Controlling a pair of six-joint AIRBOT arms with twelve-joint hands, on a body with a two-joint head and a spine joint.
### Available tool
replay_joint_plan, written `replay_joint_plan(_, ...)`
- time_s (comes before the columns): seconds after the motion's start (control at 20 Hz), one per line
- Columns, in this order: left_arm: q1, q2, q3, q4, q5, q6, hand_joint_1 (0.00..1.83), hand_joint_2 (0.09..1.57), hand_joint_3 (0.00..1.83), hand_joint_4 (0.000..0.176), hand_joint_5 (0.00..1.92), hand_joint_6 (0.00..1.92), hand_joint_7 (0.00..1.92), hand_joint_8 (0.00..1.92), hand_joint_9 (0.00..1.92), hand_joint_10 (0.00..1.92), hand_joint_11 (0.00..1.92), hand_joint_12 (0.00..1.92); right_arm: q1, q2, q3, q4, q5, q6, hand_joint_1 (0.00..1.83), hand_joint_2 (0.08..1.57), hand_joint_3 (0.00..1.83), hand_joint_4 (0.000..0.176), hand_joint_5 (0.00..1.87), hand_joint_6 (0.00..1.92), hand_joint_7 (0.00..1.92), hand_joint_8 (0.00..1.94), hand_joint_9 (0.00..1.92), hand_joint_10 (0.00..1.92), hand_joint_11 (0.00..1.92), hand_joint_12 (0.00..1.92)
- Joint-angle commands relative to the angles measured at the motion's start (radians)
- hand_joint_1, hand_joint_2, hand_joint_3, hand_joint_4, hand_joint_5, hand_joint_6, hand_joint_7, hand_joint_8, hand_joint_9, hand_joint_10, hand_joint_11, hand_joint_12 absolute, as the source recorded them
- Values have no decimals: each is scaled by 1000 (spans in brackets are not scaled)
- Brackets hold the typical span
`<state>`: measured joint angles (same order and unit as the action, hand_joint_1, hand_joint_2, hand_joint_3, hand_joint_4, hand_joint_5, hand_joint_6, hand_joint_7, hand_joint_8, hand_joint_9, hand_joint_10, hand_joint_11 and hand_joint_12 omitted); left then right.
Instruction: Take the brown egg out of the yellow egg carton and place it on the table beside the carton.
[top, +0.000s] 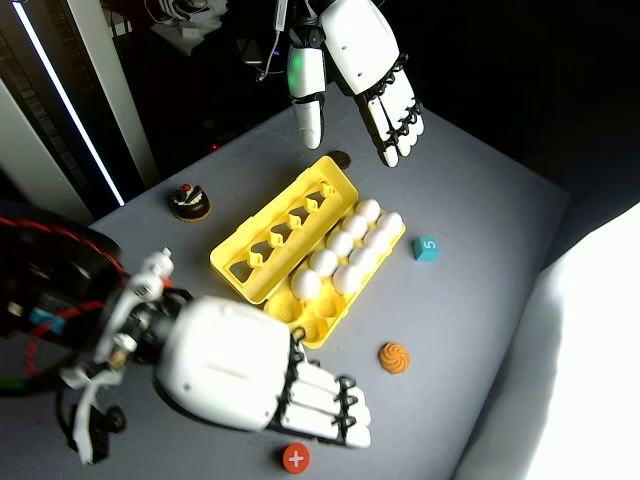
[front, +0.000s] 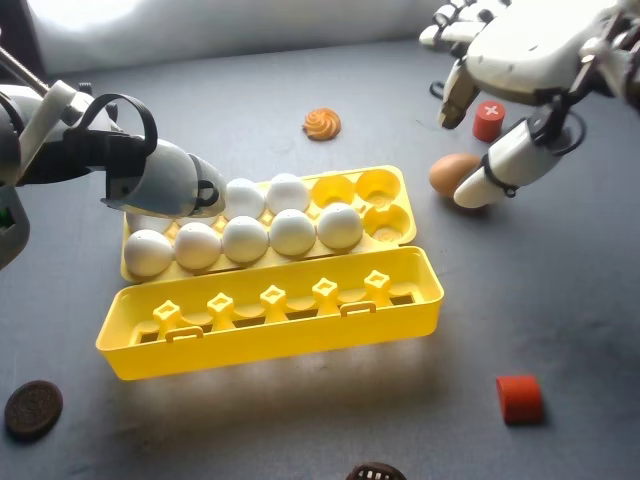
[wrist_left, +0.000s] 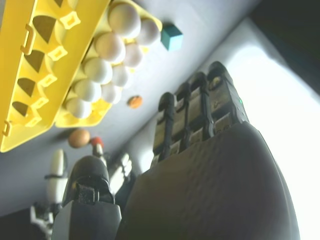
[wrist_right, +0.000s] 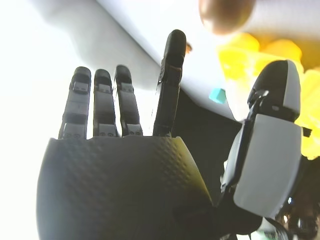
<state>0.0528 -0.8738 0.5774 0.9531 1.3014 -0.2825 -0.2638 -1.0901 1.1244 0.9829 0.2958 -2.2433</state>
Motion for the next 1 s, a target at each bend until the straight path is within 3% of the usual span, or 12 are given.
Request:
replay_joint_plan(0.0, -6, 4, -2, 90, -1, 0, 0, 1174, 0, 0, 95, 0, 46, 0, 18, 0, 13, 10, 17, 36, -21, -20, 63, -6, 529, 778, 0, 176, 823, 4, 78, 6, 0, 0, 0, 0)
replay_joint_plan(0.2, -6, 4, -2, 97, -1, -1, 0, 1169, 0, 0, 104, 4, 50, 5, 19, 5, 14, 11, 49, 195, -167, -21, 19, -30, 565, 773, 0, 176, 863, 14, 123, 15, 0, 0, 0, 0)
replay_joint_plan(0.25, -6, 4, -2, 102, -1, -1, 0, 1170, 0, 0, 88, 0, 37, 0, 3, 0, 2, 1, 50, 231, -203, -21, 14, -30, 545, 829, 5, 176, 983, 20, 280, 16, 153, 22, 36, 24)
replay_joint_plan(0.3, -6, 4, -2, 102, -1, -1, 0, 1175, 0, 0, 98, 5, 46, 5, 13, 5, 9, 4, 53, 262, -233, -21, 12, -27, 519, 923, 9, 108, 1089, 17, 555, 31, 423, 38, 8, 600)
replay_joint_plan(0.35, -6, 3, -2, 102, -1, -1, 0, 1180, 1, 0, 111, 10, 56, 9, 23, 9, 18, 8, 52, 288, -261, -6, 15, -45, 450, 1035, 21, 11, 1146, 27, 835, 94, 678, 193, 101, 1056)
replay_joint_plan(0.4, -5, 3, -3, 102, -1, -1, 0, 1180, 1, 0, 111, 9, 64, 11, 29, 10, 26, 12, 57, 300, -281, 113, 40, -154, 439, 1164, 23, 0, 867, 1361, 862, 1390, 786, 1456, 583, 1737)
replay_joint_plan(0.45, -5, 3, -3, 102, -1, -1, 0, 1187, 4, 0, 112, 9, 65, 10, 31, 10, 29, 13, 61, 309, -293, 131, 46, -161, 343, 1333, 52, 0, 1079, 1809, 1229, 1831, 1241, 1828, 1350, 1884)
replay_joint_plan(0.5, -6, 3, -4, 102, -1, -1, 0, 1190, 5, 0, 107, 6, 63, 8, 29, 8, 26, 12, 62, 314, -307, 132, 53, -161, 420, 1427, 49, 0, 1296, 1899, 1443, 1919, 1500, 1902, 1685, 1914)
replay_joint_plan(0.55, -6, 3, -4, 102, -1, -1, 0, 1182, 1, 0, 93, 0, 53, 3, 23, 5, 17, 8, 55, 325, -347, 132, 71, -160, 536, 1562, 12, 0, 1374, 1920, 1556, 1940, 1637, 1920, 1823, 1921)
replay_joint_plan(0.65, -6, 3, -3, 103, -1, -1, 0, 1184, 1, 0, 81, 2, 38, 1, 14, 3, 14, 8, 47, 328, -362, 132, 73, -153, 609, 1555, 10, 0, 1363, 1921, 1539, 1941, 1649, 1921, 1829, 1921)
replay_joint_plan(0.75, -6, 3, -3, 109, -1, -1, 0, 1183, 0, 0, 110, 12, 69, 12, 42, 12, 38, 19, 30, 330, -359, 5, 63, -20, 557, 1564, 11, 0, 1248, 1921, 1489, 1941, 1612, 1921, 1804, 1921)
replay_joint_plan(0.95, -5, 3, -4, 109, -1, 0, 0, 1185, 1, 0, 108, 6, 56, 2, 21, 1, 16, 11, 6, 344, -328, -728, 92, 631, 545, 1560, 2, 0, 1273, 1921, 1491, 1941, 1590, 1921, 1788, 1921)
